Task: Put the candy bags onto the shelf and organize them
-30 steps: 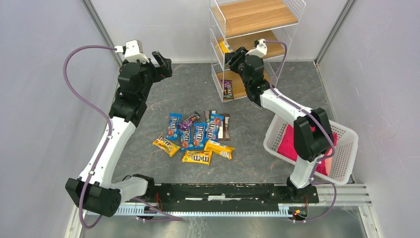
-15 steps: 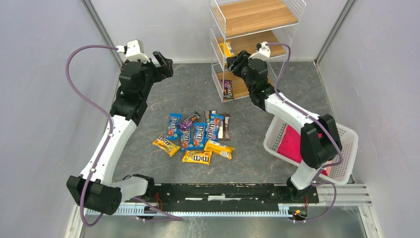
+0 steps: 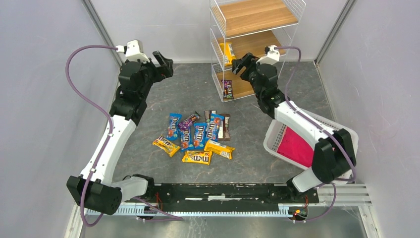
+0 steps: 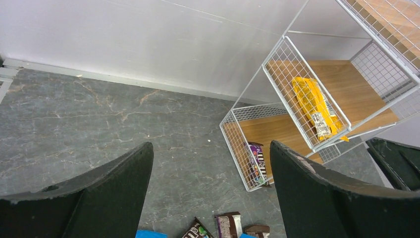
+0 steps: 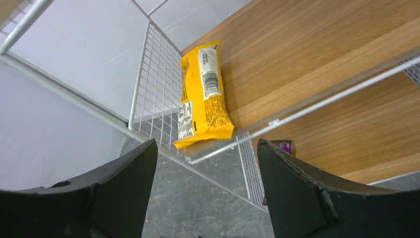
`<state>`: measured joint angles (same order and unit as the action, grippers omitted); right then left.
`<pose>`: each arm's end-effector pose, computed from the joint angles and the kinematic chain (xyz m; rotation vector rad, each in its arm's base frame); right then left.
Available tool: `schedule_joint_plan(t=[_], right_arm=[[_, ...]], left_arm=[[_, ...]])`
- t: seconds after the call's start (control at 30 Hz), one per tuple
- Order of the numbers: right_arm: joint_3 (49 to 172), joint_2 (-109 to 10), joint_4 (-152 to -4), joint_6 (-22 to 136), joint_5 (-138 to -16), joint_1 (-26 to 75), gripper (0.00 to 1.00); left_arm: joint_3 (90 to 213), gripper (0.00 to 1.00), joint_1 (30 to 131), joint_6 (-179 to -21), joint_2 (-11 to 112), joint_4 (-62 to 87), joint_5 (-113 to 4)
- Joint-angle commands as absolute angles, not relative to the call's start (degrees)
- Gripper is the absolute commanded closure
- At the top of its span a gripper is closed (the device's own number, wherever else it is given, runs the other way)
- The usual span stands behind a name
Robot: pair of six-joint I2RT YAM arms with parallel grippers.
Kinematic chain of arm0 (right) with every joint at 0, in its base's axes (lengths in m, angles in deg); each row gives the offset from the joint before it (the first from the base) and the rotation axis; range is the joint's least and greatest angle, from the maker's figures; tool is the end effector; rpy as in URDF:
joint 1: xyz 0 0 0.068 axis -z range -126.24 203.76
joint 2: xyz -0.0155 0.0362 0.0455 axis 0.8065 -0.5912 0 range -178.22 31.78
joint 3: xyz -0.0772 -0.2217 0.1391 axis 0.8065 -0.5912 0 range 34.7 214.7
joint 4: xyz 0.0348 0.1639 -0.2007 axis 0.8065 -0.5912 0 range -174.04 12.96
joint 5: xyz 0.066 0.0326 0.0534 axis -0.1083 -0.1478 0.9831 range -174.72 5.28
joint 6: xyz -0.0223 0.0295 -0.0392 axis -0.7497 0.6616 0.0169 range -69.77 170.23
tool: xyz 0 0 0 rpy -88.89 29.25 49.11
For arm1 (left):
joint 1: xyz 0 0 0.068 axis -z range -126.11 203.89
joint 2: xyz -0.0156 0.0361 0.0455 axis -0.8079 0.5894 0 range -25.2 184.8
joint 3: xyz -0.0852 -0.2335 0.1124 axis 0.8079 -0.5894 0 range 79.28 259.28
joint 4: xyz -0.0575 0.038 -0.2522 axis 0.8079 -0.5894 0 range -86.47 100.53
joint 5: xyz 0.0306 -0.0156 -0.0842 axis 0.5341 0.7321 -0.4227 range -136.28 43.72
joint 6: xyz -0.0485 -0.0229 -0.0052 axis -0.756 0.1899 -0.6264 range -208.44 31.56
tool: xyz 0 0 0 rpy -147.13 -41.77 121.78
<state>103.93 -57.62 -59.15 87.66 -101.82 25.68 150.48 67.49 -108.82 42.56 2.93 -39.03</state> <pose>0.3366 0.1677 0.3451 0.3676 1.6056 0.6415 0.2635 -0.0592 0.4245 -0.1946 1.6426 -0.3489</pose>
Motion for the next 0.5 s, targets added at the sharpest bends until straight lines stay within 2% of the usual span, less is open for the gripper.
schedule_joint_plan(t=[0.0, 0.1, 0.27, 0.37, 0.47], right_arm=[[98.56, -51.73, -56.72, 85.54, -100.20, 25.55, 0.19], [94.23, -51.13, -54.20, 85.76, -94.87, 23.93, 0.19], [90.51, -51.58, -58.23, 82.00, -90.41, 17.01, 0.19], [87.12, -52.60, -58.78, 78.23, -82.52, 13.19, 0.19], [87.12, -54.02, -66.36, 69.78, -75.55, 10.54, 0.19]], left_arm=[[152.51, 0.07, 67.25, -111.61, 42.47, 3.86, -40.97], [152.26, 0.07, 67.25, -112.21, 42.70, 4.25, -41.73], [152.28, 0.06, 67.25, -112.51, 44.51, 4.04, -42.43], [153.47, 0.06, 67.25, -112.97, 46.16, 2.86, -44.06], [153.18, 0.04, 67.25, -114.29, 47.28, 3.13, -45.58]])
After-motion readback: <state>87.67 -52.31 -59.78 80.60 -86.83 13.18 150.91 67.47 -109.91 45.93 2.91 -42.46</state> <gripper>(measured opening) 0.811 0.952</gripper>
